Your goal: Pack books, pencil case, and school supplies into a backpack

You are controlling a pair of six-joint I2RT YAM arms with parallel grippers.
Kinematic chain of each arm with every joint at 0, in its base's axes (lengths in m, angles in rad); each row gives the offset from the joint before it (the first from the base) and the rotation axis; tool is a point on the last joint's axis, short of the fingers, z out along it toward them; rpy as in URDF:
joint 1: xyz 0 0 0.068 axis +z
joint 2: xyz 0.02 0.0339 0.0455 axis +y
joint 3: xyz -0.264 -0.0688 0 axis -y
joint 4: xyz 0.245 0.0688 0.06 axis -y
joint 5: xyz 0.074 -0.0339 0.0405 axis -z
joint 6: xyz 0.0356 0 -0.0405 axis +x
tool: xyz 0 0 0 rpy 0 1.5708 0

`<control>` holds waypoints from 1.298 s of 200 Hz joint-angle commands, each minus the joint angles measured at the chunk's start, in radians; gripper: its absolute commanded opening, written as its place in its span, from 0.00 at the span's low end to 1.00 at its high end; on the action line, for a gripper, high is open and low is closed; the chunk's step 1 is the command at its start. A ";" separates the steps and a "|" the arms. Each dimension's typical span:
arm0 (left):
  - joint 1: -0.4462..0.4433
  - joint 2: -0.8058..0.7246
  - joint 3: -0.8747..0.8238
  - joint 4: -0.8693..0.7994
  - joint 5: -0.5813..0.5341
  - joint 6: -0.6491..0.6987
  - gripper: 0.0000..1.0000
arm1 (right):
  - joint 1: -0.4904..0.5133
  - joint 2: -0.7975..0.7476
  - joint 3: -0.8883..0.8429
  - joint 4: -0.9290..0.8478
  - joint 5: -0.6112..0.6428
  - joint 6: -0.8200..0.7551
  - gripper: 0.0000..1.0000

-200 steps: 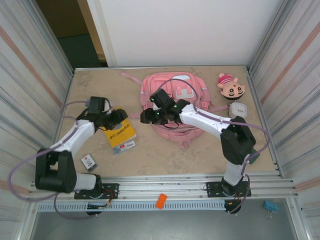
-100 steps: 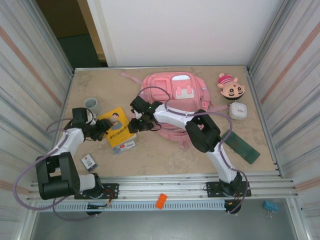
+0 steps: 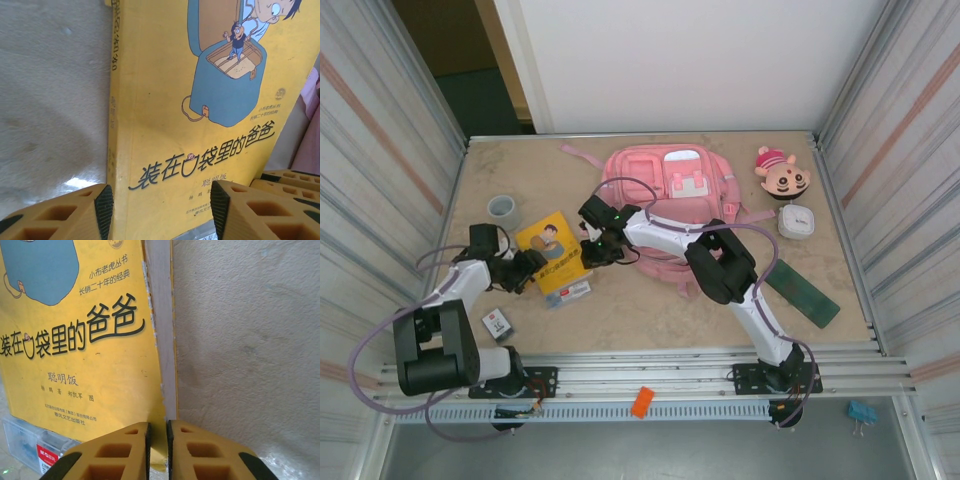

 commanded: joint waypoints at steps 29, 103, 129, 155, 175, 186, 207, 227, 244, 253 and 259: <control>0.011 0.028 -0.039 0.036 -0.012 0.035 0.54 | 0.008 0.035 -0.014 -0.031 -0.051 0.030 0.14; 0.011 -0.041 -0.019 0.111 0.126 0.037 0.49 | 0.008 0.020 -0.022 0.020 -0.107 0.083 0.11; 0.011 -0.120 -0.017 0.128 0.183 0.012 0.49 | 0.006 0.014 -0.030 0.029 -0.107 0.096 0.11; 0.011 -0.121 -0.031 0.158 0.206 -0.003 0.49 | 0.005 0.012 -0.035 0.035 -0.105 0.102 0.11; 0.010 -0.070 -0.047 0.189 0.222 -0.001 0.48 | 0.004 0.005 -0.046 0.044 -0.104 0.107 0.11; 0.011 -0.041 -0.054 0.209 0.233 -0.009 0.47 | 0.004 0.000 -0.053 0.051 -0.103 0.111 0.11; 0.006 -0.007 -0.057 0.243 0.249 -0.022 0.45 | -0.001 -0.008 -0.071 0.071 -0.107 0.125 0.11; -0.005 0.004 -0.049 0.261 0.260 -0.025 0.45 | -0.008 -0.014 -0.091 0.097 -0.117 0.145 0.12; -0.017 0.010 -0.042 0.276 0.287 -0.027 0.45 | -0.012 -0.016 -0.101 0.116 -0.123 0.158 0.12; -0.024 0.012 -0.042 0.290 0.306 -0.032 0.45 | -0.015 -0.017 -0.104 0.122 -0.125 0.163 0.12; -0.028 0.013 -0.042 0.298 0.320 -0.037 0.46 | -0.016 -0.017 -0.107 0.124 -0.127 0.167 0.12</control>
